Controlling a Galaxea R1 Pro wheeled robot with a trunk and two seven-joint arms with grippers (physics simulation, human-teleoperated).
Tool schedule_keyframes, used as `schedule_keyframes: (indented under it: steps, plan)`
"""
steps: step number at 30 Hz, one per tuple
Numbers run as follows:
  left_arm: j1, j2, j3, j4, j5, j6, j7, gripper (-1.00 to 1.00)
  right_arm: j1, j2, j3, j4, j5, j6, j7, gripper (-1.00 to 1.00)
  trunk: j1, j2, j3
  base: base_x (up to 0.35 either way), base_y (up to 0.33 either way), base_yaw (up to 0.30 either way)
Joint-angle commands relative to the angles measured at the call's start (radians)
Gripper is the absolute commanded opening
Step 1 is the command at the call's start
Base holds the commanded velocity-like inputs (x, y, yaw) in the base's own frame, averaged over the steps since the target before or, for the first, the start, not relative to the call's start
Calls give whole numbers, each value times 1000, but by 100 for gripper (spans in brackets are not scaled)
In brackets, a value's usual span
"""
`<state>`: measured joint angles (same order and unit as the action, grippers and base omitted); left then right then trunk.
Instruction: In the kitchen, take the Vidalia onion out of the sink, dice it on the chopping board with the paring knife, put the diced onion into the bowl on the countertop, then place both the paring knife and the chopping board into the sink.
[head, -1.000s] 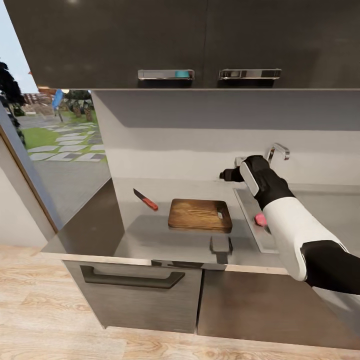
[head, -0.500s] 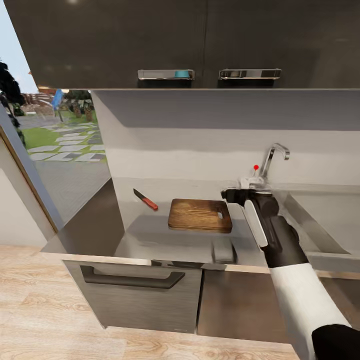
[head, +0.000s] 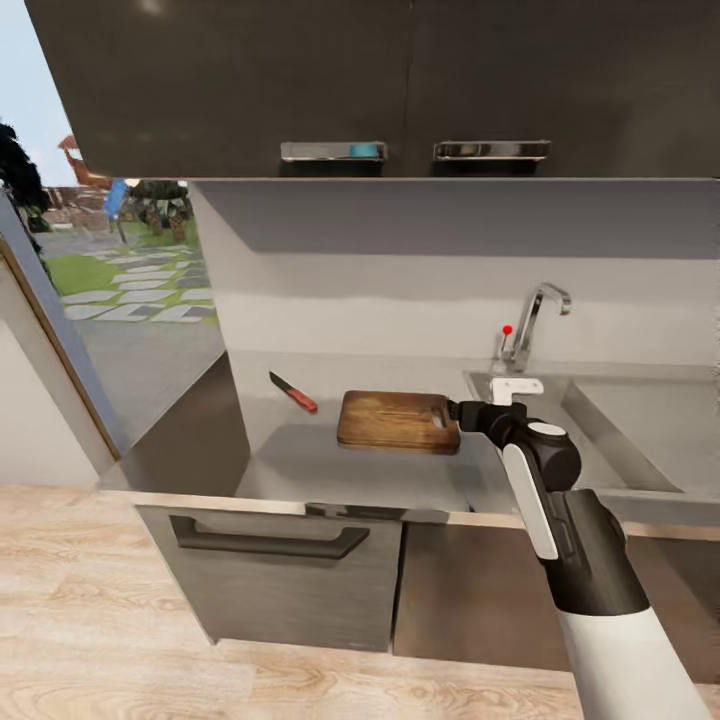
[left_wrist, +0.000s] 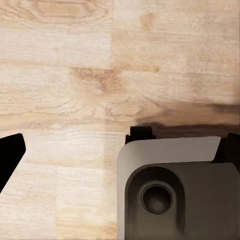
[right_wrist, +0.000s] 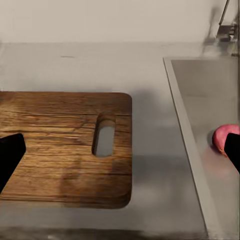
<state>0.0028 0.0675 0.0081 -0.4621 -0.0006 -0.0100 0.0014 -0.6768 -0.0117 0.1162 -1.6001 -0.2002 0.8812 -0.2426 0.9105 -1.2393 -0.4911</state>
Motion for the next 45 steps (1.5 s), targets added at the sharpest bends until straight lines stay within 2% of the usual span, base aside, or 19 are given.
schedule_keyframes:
  steps: [1,33,38,41,43,44,45]
  plan:
    - [0,0,1,-1,1,-1,0,100,0,-1,2,-2,-10,4,-11,100,0,-1,-1,-327,0,0]
    - [0,0,1,-1,1,-1,0,100,12,-1,3,1,-10,0,-11,100,0,-1,-1,-337,0,0]
    - [0,0,0,-1,0,-2,0,100,62,-1,3,19,-10,-9,-5,100,0,-1,-1,-278,0,0]
    - [0,0,0,-1,0,-2,0,100,94,-1,3,93,-10,-79,-1,100,0,-1,-1,-82,0,0]
    - [0,0,0,-2,0,-2,0,100,107,-1,3,194,-11,-183,2,100,0,-1,-1,-31,0,0]
    - [0,0,0,-2,-1,-2,0,100,111,-1,3,289,-11,-265,5,100,0,-1,-1,-15,0,0]
    - [0,0,0,-2,0,-2,0,100,112,-1,3,345,-12,-309,7,100,0,-1,-1,-12,0,0]
